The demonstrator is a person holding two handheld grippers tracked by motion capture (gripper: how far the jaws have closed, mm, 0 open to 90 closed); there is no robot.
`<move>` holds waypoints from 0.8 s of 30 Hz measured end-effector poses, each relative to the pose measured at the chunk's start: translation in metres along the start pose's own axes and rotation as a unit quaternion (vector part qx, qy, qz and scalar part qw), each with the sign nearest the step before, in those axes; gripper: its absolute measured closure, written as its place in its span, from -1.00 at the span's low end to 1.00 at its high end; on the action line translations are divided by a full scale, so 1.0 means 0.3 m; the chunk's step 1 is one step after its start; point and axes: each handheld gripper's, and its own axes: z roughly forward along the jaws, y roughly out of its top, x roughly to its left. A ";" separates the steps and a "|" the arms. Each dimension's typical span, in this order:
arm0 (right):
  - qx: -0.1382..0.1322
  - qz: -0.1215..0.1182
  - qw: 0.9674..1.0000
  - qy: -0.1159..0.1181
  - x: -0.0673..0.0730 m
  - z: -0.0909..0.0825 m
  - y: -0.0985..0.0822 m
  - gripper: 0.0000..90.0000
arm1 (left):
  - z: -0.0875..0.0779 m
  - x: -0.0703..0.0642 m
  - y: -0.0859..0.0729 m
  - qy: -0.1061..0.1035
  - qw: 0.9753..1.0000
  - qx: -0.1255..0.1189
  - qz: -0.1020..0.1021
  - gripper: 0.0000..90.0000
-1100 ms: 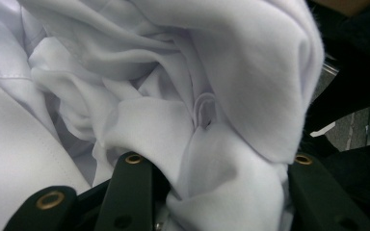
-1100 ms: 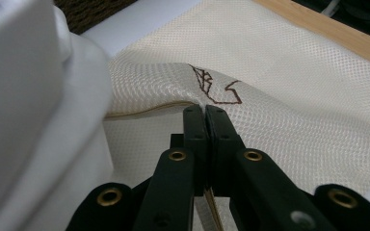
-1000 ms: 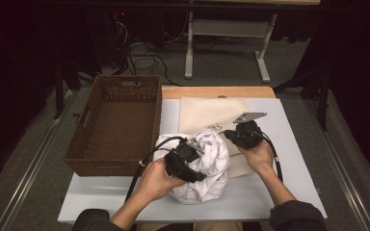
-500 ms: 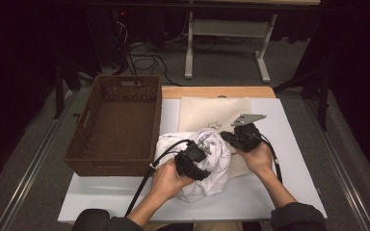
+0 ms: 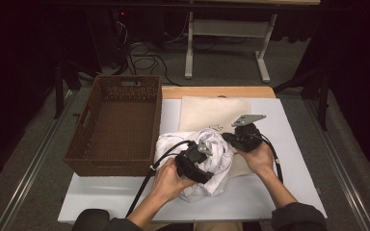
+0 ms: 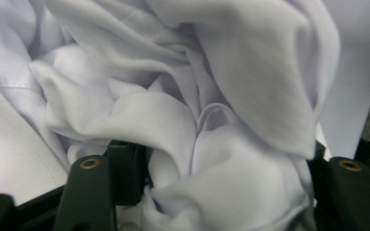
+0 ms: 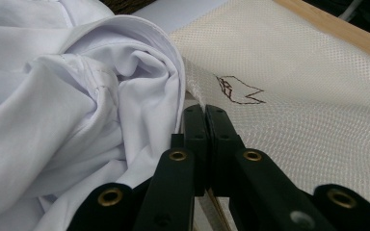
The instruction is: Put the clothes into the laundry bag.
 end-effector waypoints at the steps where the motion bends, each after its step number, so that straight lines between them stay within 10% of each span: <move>1: 0.001 -0.002 1.000 0.001 0.000 0.001 0.001 1.00 | -0.007 0.001 0.002 -0.001 1.000 -0.006 -0.001 -0.20; 8: 0.005 -0.001 1.000 0.000 0.001 0.001 0.001 1.00 | -0.029 -0.011 0.005 -0.001 0.999 -0.047 0.017 -0.05; 14: -0.001 -0.007 1.000 0.006 0.007 -0.007 0.004 1.00 | 0.069 0.035 0.023 -0.040 0.999 0.002 -0.014 0.59; 18: -0.015 -0.009 1.000 0.017 0.026 -0.023 0.012 1.00 | 0.171 0.083 0.026 -0.027 0.998 0.022 -0.045 0.62; 24: -0.006 -0.019 1.000 0.011 0.035 -0.021 0.008 1.00 | 0.135 0.072 0.033 -0.008 0.998 -0.006 -0.055 0.23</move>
